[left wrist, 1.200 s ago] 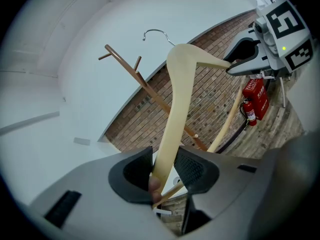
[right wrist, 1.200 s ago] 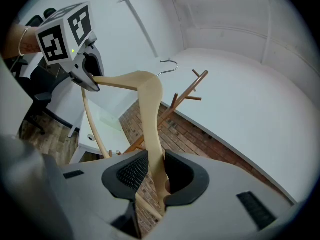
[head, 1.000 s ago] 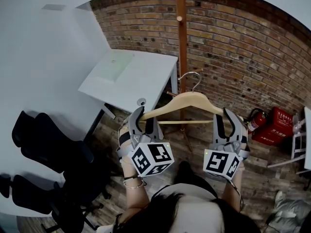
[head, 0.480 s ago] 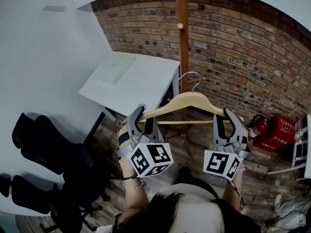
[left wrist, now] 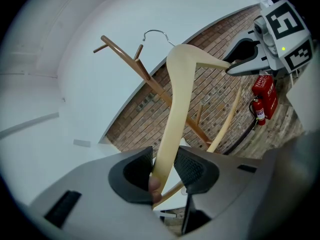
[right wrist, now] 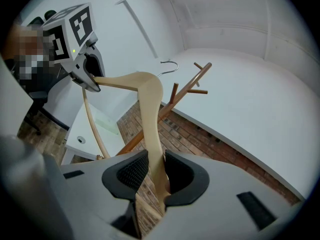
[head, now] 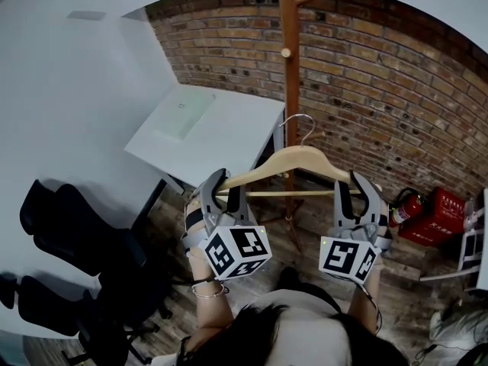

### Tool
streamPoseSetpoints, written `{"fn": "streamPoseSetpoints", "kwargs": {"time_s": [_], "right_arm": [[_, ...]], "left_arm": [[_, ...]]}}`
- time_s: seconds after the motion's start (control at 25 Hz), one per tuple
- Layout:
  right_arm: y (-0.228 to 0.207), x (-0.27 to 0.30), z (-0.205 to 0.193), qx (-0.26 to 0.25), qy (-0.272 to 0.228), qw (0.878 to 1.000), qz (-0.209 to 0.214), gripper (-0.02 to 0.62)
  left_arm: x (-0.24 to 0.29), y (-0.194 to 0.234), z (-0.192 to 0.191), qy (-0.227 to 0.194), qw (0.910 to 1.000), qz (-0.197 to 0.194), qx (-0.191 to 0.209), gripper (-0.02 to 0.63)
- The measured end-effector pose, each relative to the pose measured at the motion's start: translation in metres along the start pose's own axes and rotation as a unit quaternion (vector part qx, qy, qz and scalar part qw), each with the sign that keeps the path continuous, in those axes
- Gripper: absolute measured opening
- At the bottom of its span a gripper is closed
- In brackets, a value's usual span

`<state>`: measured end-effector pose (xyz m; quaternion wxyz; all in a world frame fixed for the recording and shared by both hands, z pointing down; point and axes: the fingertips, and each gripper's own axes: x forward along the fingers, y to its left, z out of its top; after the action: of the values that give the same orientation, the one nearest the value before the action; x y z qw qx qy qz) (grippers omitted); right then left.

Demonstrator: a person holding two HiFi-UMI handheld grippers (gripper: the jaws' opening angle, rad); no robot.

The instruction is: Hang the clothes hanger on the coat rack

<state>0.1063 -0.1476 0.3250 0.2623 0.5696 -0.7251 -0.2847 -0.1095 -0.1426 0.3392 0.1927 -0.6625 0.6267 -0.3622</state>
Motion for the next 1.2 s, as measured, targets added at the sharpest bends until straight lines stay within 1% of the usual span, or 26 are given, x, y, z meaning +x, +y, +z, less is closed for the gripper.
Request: {"fn": "streamPoseSetpoints", "kwargs": {"time_s": [0.32,0.68,0.88,1.2], "right_arm": [[-0.01,0.015,0.002,-0.001,-0.01,1.0,-0.002,0.117],[-0.02,0.037,0.003,0.0,-0.027,1.0,0.005,0.117],[-0.026,0.049,0.004,0.001,-0.034,0.999,0.013,0.117],[-0.034,0.065,0.008,0.003,-0.046,0.999,0.019,0.117]], "left_arm": [[0.012,0.004,0.007,0.002,1.0,0.006,-0.003,0.135],[0.028,0.01,0.017,0.006,0.9998,0.02,-0.005,0.135],[0.037,0.014,0.022,0.012,0.9997,0.021,-0.007,0.135],[0.047,0.023,0.031,0.01,0.9994,0.033,0.003,0.135]]}}
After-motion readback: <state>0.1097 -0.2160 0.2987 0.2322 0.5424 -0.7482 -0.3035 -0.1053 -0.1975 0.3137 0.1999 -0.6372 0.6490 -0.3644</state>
